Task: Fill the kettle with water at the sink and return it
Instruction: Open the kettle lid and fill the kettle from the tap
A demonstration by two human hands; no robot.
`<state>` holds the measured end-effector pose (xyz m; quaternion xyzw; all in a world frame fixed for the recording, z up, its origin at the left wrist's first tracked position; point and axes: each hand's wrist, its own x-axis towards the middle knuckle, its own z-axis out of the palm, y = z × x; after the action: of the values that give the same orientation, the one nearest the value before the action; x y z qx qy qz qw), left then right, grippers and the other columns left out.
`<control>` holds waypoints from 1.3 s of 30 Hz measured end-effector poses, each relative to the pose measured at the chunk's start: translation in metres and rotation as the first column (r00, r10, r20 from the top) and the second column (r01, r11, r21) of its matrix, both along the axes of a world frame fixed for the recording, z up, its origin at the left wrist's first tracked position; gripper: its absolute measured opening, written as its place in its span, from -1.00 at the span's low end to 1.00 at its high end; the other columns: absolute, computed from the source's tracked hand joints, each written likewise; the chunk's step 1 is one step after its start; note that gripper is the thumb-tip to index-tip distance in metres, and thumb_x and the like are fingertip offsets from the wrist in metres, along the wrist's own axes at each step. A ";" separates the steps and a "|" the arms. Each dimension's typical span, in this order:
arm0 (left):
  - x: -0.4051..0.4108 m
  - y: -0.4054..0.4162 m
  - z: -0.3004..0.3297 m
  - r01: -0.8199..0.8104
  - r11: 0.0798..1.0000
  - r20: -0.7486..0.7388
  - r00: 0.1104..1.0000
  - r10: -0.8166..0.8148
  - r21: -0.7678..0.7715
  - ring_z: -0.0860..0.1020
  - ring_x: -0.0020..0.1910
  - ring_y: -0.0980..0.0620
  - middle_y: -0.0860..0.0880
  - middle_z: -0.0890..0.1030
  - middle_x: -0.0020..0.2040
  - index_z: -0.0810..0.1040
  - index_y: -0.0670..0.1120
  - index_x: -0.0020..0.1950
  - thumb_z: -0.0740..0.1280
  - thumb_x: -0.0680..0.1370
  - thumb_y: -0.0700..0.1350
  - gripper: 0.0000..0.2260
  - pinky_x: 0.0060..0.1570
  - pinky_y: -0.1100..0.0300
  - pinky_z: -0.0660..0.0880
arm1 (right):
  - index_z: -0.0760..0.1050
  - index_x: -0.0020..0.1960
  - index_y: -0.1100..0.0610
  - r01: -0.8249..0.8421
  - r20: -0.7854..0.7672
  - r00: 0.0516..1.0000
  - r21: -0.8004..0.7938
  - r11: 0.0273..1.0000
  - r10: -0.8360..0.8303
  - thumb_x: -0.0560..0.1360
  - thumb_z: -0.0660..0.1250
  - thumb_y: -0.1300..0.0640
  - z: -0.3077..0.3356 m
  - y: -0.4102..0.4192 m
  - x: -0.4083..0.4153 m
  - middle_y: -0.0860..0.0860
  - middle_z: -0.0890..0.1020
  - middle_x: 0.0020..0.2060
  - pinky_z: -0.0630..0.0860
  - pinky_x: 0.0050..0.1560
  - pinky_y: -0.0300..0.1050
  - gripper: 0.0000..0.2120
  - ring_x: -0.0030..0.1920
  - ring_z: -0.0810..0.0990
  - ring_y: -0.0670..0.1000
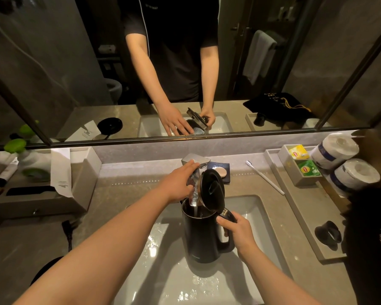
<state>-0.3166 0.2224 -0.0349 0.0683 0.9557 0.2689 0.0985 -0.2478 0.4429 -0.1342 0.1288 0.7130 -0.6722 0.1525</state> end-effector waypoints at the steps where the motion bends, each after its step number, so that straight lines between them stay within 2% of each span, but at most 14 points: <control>1: 0.000 0.000 0.000 0.002 1.000 0.002 1.000 -0.002 0.000 0.18 0.52 -0.05 0.03 0.07 0.60 0.09 0.09 0.56 0.33 0.51 -0.22 -0.30 0.41 0.01 0.25 | 0.61 -0.19 0.17 0.002 -0.001 1.000 -0.005 1.000 -0.002 0.43 0.51 0.19 0.000 0.000 0.000 0.01 0.55 -0.47 0.47 -0.35 -0.14 -0.90 -0.41 0.46 0.03; 12: -0.001 0.001 0.000 0.017 1.000 0.002 1.000 -0.017 0.011 0.30 0.45 -0.07 0.02 0.19 0.56 0.14 0.08 0.53 0.33 0.50 -0.23 -0.33 0.32 -0.09 0.40 | 0.61 -0.17 0.16 0.012 0.010 1.000 -0.001 1.000 -0.012 0.43 0.52 0.16 -0.005 0.001 -0.001 0.07 0.58 -0.39 0.49 -0.33 -0.11 -0.90 -0.38 0.48 0.05; 29: -0.003 -0.002 -0.010 -0.012 1.000 -0.028 1.000 0.012 -0.010 0.21 0.51 -0.04 0.06 0.09 0.59 0.10 0.13 0.54 0.33 0.49 -0.21 -0.29 0.38 0.03 0.27 | 0.65 -0.12 0.16 0.011 -0.004 1.000 -0.019 1.000 -0.011 0.42 0.52 0.18 -0.004 0.001 -0.005 -0.14 0.65 -0.46 0.48 -0.26 -0.12 -0.92 -0.32 0.55 -0.01; 39: -0.002 -0.001 -0.009 -0.019 1.000 -0.007 1.000 0.019 -0.003 0.19 0.51 -0.05 0.05 0.08 0.59 0.09 0.12 0.55 0.34 0.49 -0.21 -0.28 0.40 0.01 0.26 | 0.62 -0.21 0.13 0.002 -0.006 1.000 -0.001 1.000 -0.002 0.40 0.53 0.17 -0.009 0.002 -0.004 -0.09 0.59 -0.48 0.49 -0.29 -0.10 -0.90 -0.38 0.52 -0.01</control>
<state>-0.3189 0.2219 -0.0437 0.0601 0.9570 0.2682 0.0928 -0.2518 0.4448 -0.1427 0.1275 0.7131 -0.6729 0.1498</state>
